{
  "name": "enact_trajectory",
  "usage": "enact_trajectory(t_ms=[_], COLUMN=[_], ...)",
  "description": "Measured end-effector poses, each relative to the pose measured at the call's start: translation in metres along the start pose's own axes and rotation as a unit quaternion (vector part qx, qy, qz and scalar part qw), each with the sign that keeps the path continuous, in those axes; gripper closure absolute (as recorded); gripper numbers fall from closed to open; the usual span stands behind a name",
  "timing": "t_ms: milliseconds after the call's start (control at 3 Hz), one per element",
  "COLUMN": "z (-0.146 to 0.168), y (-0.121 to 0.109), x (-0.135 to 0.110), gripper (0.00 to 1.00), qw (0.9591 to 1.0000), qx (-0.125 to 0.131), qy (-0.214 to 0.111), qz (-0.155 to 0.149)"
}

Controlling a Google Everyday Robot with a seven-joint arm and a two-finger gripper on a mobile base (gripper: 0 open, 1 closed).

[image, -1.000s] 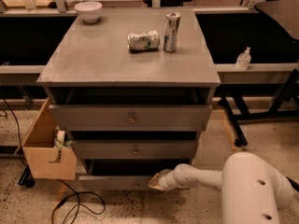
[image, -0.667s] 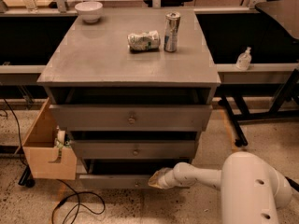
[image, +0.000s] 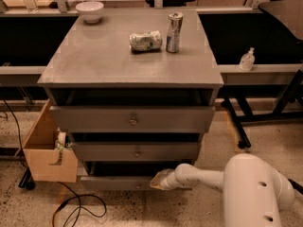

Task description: Close bottom drawer

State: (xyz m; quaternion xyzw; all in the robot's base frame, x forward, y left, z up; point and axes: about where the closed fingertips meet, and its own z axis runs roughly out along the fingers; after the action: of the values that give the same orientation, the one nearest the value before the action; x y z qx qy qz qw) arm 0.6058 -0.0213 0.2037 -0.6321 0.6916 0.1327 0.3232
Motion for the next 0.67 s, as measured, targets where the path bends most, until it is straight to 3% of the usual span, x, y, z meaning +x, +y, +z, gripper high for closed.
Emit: enact_trajectory(t_ms=[667], z=[0.0008], y=[-0.0033], x=[-0.0009], gripper=[1.00], qw=[1.0000], qx=[0.002], qy=[-0.001], qz=[-0.003])
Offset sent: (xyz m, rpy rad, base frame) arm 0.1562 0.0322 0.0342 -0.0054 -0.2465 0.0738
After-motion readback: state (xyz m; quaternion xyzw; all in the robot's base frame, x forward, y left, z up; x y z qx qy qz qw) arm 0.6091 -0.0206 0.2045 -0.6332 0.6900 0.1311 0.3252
